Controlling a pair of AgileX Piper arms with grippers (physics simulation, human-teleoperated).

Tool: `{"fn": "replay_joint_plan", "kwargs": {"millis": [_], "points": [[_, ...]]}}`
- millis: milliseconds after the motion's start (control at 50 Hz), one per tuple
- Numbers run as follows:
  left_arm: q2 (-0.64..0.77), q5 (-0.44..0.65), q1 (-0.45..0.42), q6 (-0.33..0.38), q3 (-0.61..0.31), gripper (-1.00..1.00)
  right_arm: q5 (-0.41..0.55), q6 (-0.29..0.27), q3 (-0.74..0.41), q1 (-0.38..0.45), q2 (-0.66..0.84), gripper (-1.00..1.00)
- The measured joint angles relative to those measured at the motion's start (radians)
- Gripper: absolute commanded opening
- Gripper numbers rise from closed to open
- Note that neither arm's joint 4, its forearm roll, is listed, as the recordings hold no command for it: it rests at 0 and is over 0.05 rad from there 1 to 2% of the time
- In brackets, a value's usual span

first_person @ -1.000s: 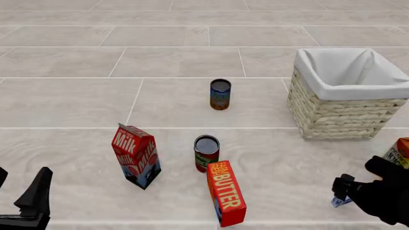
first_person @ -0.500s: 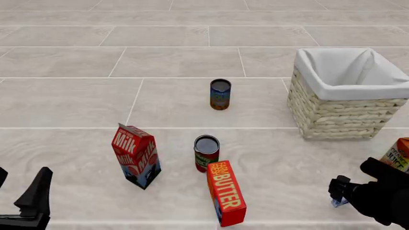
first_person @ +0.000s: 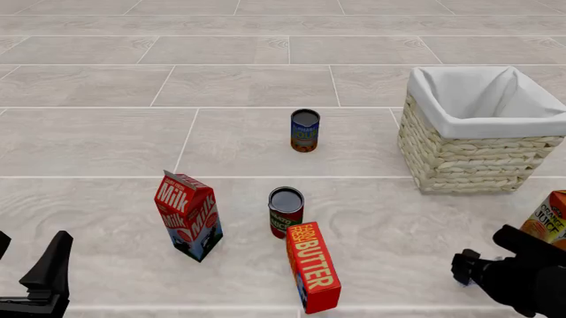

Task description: Pick the cream cheese and place it in the basket.

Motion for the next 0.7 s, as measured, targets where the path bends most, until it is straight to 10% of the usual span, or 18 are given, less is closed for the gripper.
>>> {"fn": "replay_joint_plan", "kwargs": {"millis": [320, 340, 700], "points": [[0.0, 0.0, 0.0, 0.0, 0.0, 1.0, -0.015, -0.059, 0.01, -0.005, 0.012, 1.0], [0.0, 0.0, 0.0, 0.0, 0.0, 1.0, -0.017, -0.06, 0.011, -0.004, 0.012, -1.0], [0.0, 0.0, 0.0, 0.0, 0.0, 1.0, -0.03, -0.029, 0.032, 0.011, -0.015, -1.0]]}}
